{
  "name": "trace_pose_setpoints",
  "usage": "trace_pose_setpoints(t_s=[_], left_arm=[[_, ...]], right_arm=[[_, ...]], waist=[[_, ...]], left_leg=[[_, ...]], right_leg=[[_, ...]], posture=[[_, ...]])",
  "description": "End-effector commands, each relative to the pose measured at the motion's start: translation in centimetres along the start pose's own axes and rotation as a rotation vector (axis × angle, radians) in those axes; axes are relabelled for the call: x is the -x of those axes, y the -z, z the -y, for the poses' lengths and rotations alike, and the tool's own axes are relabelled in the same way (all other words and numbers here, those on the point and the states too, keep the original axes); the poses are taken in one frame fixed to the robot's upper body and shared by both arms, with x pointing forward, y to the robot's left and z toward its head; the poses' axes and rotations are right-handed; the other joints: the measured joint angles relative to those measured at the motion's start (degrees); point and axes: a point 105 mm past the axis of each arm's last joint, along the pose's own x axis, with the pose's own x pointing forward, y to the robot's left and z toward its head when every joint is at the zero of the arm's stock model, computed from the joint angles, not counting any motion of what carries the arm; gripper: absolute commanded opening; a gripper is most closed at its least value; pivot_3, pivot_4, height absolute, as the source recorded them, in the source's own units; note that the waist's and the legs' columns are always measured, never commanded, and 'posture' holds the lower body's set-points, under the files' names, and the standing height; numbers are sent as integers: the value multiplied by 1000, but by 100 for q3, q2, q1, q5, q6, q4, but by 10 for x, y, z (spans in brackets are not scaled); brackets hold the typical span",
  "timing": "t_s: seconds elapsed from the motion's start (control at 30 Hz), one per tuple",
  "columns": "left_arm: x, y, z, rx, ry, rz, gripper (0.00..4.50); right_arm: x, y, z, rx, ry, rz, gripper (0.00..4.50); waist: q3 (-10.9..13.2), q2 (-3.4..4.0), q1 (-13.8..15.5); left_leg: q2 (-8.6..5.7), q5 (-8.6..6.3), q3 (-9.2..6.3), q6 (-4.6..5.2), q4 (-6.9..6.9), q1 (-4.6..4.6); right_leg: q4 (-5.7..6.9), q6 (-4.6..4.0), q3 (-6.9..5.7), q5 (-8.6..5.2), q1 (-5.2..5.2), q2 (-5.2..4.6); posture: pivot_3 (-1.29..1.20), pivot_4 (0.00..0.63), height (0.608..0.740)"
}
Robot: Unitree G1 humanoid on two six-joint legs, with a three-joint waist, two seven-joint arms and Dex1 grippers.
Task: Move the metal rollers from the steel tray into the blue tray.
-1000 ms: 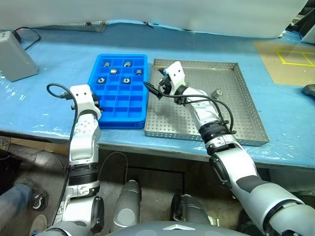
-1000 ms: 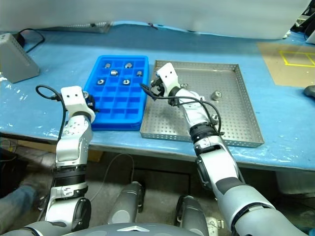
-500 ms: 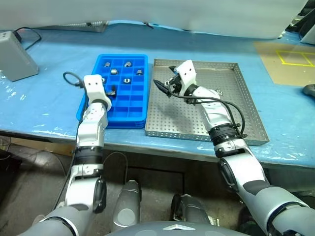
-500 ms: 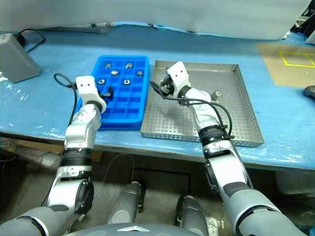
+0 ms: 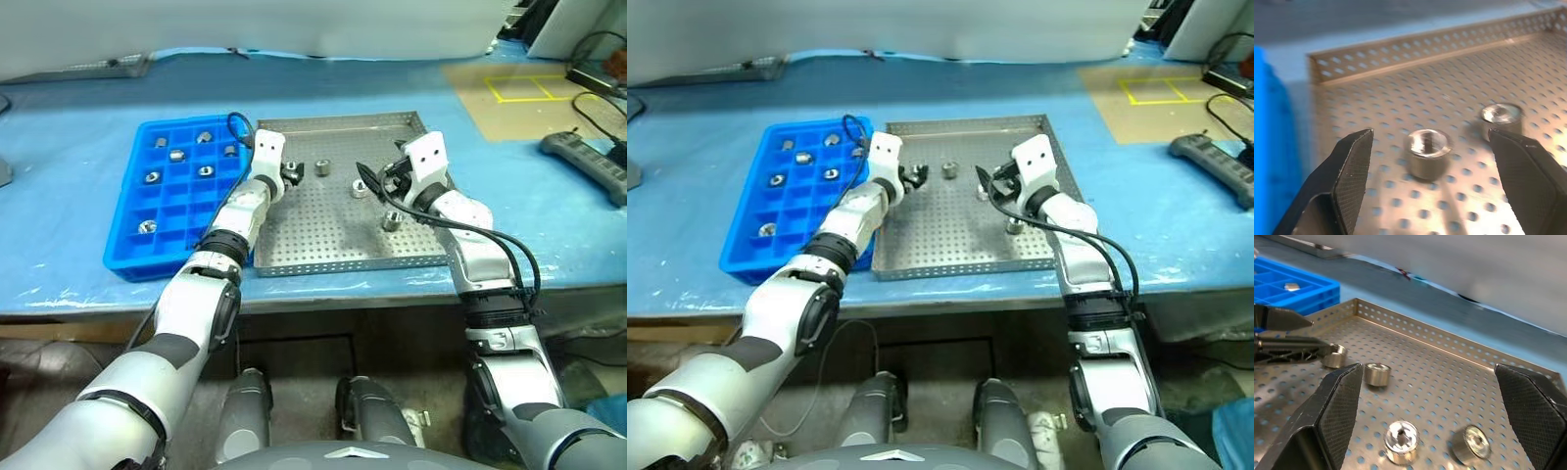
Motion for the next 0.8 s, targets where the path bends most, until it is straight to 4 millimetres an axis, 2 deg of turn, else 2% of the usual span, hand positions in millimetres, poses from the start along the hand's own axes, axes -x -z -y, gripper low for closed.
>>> trace_pose_setpoints(t_s=[0.03,0.07,0.23,0.33,0.57,0.8], left_arm=[[-3,-18,-4,4,-34,40,4310],[-3,-19,-6,5,-51,36,4476],[-3,-23,-16,20,-137,29,4476],[-2,-18,-22,6,-194,-6,4476],[-4,-17,-14,30,-154,-11,4476],[-4,-27,-15,-4,-189,23,4476]], right_arm=[[7,-20,9,31,44,56,4500],[8,-21,10,34,51,54,4500],[11,-22,13,38,63,47,4500],[10,-23,12,41,62,48,4500],[8,-24,12,46,66,48,4500],[8,-21,11,49,73,43,4500]], waist=[[0,0,-46],[0,0,-57],[0,0,-46],[0,0,-40],[0,0,-30],[0,0,-34]], left_leg=[[0,-2,1,3,0,2],[0,-7,2,12,0,4],[2,-15,6,30,7,7],[3,-18,8,39,16,3],[3,-18,11,44,17,3],[4,-16,11,47,17,3]], right_leg=[[-1,-1,1,0,1,0],[-1,-4,2,1,1,0],[-1,-31,5,-12,5,-1],[-1,-33,7,-12,5,-2],[-2,-34,8,-12,5,-3],[-2,-36,8,-11,5,-3]], posture=[[-264,150,740],[-268,150,740],[-273,150,740],[-273,150,740],[-277,150,740],[-279,150,740]])
